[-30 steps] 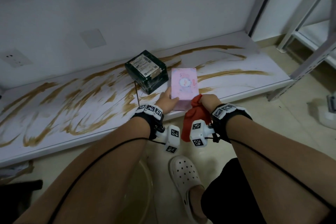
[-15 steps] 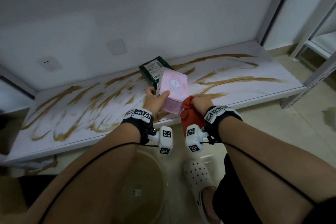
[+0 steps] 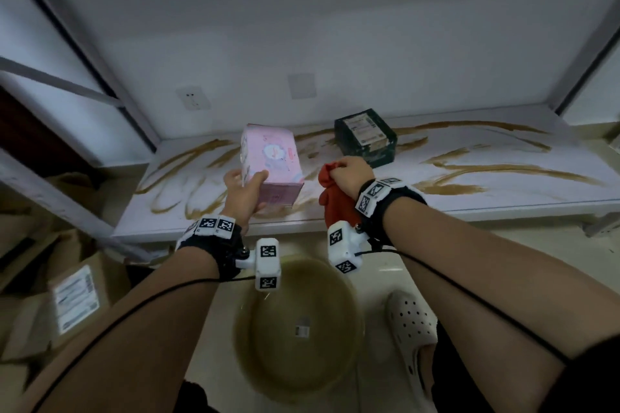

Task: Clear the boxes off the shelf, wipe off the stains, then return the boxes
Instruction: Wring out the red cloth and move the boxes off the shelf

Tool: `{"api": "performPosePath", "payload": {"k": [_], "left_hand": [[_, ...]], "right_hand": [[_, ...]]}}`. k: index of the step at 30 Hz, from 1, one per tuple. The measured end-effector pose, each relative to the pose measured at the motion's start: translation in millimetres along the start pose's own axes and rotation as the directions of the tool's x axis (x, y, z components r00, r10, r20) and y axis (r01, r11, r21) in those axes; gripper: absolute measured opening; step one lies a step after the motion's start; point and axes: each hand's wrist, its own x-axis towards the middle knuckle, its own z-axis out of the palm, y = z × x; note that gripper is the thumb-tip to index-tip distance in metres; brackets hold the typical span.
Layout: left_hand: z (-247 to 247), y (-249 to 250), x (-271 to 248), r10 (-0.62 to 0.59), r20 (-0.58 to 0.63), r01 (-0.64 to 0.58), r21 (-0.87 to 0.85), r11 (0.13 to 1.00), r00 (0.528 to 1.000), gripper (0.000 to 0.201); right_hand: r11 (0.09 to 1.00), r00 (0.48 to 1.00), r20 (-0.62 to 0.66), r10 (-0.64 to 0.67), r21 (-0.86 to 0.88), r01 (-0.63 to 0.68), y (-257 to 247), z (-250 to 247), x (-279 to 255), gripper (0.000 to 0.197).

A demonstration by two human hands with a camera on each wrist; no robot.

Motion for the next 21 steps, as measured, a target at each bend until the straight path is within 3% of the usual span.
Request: {"api": "performPosePath", "payload": {"k": [7,11,15,17,21], "left_hand": [[-121.7,-9.3,3.6,-0.051,-0.197,0.022,-0.144,0.989,0.979,0.059],[-186.3,-25.2,1.8,-0.120,-0.321,0.061,-0.186,0.981,0.940,0.062],[-235.1,-37.4,-7.4,-0.251,-0.448,0.098,-0.336,0.937,0.858,0.074],[-254.2,-40.3,-11.4,-0.315,-0.504,0.072,-0.444,0.893,0.804,0.070],[-291.3,-52.4,-16.3,-0.376,-0.645,0.087,-0.433,0.897,0.666,0.069]], "right_hand": [[0.980,0.993,0.067,-0.098,-0.165,0.108,-56.7,104.8,-37.3,0.021],[0.967,0.980,0.146,-0.136,-0.195,0.163,-69.4,170.4,-49.4,0.023],[0.951,0.956,0.229,-0.186,-0.204,0.234,-84.7,219.7,-65.4,0.024],[0.950,0.948,0.250,-0.197,-0.190,0.247,-91.6,239.3,-71.3,0.023],[0.940,0.935,0.283,-0.212,-0.204,0.275,-97.1,264.6,-77.8,0.022]]}}
